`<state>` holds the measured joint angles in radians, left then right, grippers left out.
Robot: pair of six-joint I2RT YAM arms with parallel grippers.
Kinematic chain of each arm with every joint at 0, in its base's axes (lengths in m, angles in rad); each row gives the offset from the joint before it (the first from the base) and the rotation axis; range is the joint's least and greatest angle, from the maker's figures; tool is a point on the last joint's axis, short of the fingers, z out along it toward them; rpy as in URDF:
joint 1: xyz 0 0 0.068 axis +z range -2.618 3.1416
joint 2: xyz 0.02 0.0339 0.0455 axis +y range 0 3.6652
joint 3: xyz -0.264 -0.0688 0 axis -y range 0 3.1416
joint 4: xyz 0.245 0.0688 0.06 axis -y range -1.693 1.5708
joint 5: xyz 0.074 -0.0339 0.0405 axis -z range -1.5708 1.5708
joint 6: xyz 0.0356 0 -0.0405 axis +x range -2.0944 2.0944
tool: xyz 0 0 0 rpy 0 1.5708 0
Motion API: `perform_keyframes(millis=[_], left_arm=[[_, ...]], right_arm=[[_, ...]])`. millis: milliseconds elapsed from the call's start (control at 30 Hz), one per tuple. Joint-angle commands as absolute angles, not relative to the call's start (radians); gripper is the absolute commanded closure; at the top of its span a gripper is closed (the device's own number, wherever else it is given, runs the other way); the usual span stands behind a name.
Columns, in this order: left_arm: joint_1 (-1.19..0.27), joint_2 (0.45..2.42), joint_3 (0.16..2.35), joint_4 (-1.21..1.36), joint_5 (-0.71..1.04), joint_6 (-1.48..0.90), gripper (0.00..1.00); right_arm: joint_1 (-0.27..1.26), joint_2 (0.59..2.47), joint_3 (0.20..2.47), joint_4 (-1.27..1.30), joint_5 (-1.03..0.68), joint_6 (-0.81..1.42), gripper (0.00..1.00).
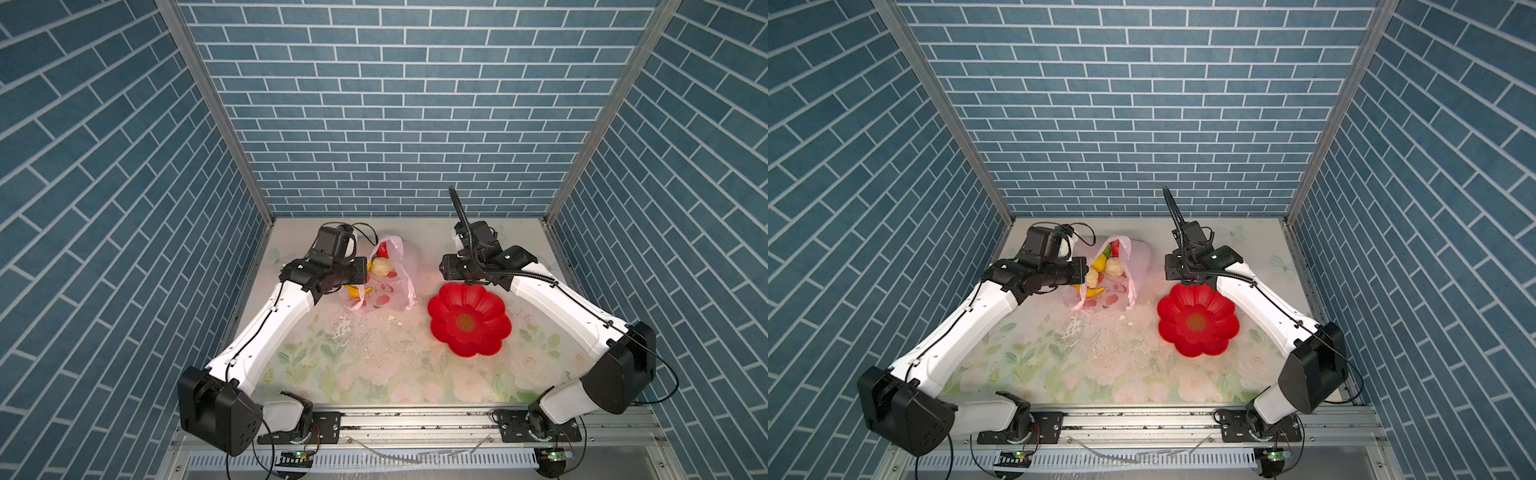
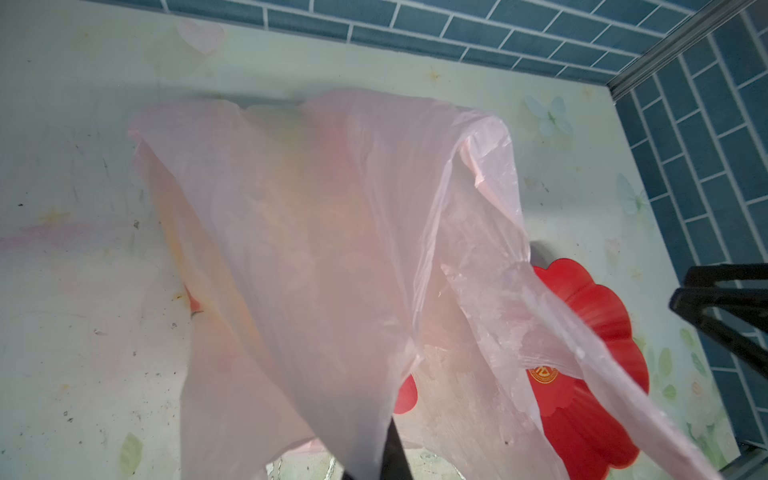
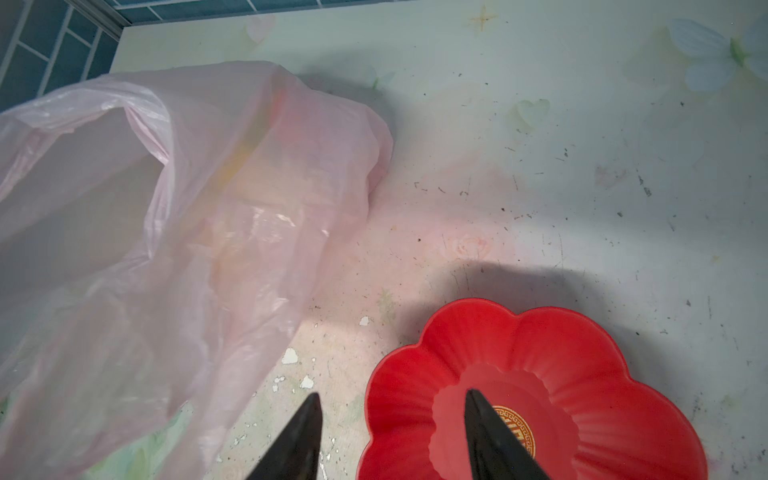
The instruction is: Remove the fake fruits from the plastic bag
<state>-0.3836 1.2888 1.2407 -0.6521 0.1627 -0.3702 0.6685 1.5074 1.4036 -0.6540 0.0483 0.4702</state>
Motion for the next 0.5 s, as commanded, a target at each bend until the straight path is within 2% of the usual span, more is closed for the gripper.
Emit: perform_keyframes(millis=[0,233,467], left_arm=[[-0.372,1.239,1.267,-0.729,0.195,-0.378,1.0],[-0.363,1.157,1.222,-0.738,0.244,-0.423,1.0],[-0.36,1.066,1.167,-0.745,0.267,-0.464,1.0]], right_arm=[[0.726,1.45,1.439,-0.691,0.158,0.475,0.44],[0.871,1.381,1.51,-0.71,0.226,0.479,0.44],[0.98,1.474,1.602,-0.732,0.214,0.469,0.55]])
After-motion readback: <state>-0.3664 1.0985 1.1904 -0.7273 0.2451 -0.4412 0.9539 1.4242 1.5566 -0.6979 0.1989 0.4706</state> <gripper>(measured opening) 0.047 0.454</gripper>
